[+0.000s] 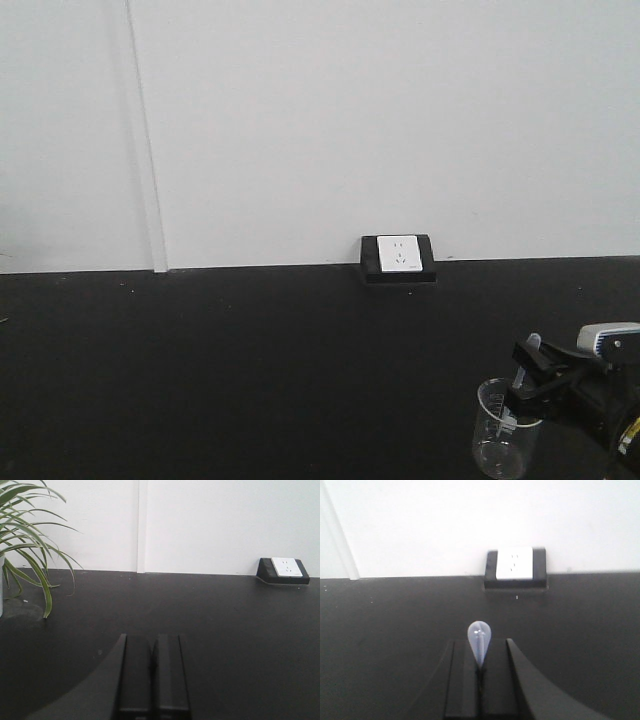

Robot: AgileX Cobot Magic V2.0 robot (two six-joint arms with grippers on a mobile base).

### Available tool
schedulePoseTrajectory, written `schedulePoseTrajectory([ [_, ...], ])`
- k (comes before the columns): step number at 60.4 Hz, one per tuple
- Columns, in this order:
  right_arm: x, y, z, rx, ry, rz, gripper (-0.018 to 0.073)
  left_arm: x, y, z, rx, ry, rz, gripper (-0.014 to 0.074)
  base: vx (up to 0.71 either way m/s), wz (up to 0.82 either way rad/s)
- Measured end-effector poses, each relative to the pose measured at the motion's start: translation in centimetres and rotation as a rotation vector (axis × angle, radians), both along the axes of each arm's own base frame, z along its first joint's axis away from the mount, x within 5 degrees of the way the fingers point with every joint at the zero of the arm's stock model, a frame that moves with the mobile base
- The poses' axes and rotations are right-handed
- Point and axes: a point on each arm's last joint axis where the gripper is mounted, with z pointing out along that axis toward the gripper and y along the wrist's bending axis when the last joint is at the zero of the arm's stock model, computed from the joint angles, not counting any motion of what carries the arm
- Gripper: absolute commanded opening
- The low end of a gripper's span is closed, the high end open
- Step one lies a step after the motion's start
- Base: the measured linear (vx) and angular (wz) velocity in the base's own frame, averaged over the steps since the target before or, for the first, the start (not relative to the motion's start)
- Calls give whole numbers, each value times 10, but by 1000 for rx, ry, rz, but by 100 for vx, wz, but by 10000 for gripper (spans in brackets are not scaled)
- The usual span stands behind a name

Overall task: Grab transparent chemical and place on left bench
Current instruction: 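Raise the held pipette clear of the beaker with the right gripper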

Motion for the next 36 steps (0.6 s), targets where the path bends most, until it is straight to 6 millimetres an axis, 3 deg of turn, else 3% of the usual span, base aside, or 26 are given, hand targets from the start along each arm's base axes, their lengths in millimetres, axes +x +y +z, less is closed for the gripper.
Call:
schedulePoseTrajectory([
  [9,-29,0,47,-140,-38,1,-6,0,0,0,0,0,0,-3,0,0],
  [17,-77,1,76,-170,-95,-26,-6,0,0,0,0,0,0,-3,0,0],
  [25,-122,3,77,-212,-135,-36,-6,0,0,0,0,0,0,-3,0,0],
  [36,-162,3,67,-231,-167,-60,-6,0,0,0,0,0,0,-3,0,0],
])
